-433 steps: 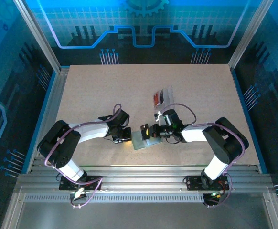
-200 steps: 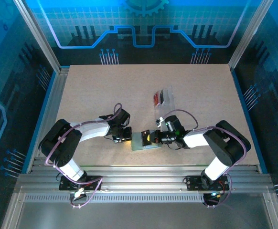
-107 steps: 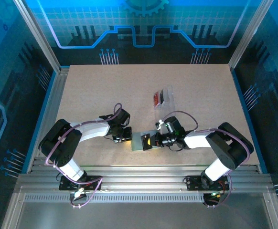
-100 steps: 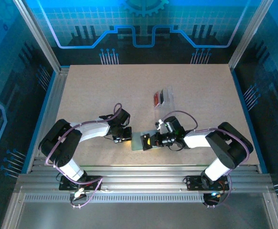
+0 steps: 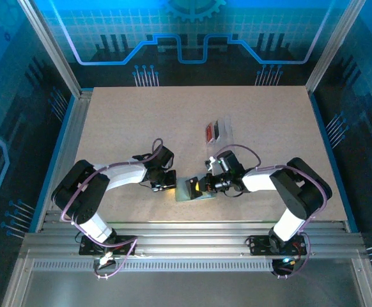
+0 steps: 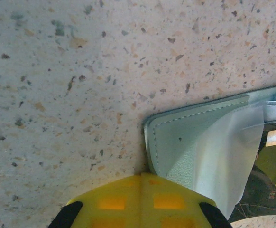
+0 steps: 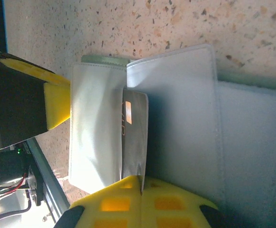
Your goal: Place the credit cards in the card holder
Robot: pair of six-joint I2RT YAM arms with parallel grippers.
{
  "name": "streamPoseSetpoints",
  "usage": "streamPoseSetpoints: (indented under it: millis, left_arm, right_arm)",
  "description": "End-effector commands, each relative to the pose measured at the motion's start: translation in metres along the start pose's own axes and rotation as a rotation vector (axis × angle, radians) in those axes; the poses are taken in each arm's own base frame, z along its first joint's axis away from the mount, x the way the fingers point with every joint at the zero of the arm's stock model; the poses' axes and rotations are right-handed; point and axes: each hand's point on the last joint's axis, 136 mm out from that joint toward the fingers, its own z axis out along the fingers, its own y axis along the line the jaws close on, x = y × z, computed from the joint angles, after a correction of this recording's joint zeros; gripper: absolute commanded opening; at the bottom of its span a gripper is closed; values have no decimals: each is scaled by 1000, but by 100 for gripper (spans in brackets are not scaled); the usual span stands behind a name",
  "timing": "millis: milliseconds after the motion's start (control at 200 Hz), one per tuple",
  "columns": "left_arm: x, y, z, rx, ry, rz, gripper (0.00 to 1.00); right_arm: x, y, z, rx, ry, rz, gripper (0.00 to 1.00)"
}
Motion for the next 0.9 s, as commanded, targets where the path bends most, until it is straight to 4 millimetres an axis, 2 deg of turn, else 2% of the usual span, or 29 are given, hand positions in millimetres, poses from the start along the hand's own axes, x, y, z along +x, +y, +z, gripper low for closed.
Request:
streamPoseSetpoints:
  millis: [0, 200, 430, 895]
  left_arm:
    - [22, 28, 47, -63, 53, 21, 0]
    - [23, 28, 48, -63, 52, 19, 0]
    - [26, 28, 50, -65, 54, 24, 0]
    - [29, 31, 49, -71, 50, 24, 0]
  right_arm:
    - [13, -23, 9, 91, 46, 47, 0]
    - [13, -21, 9, 94, 32, 93, 0]
    - [22, -21, 16, 136, 7, 119, 0]
    - [19, -39, -1, 247, -33, 152, 0]
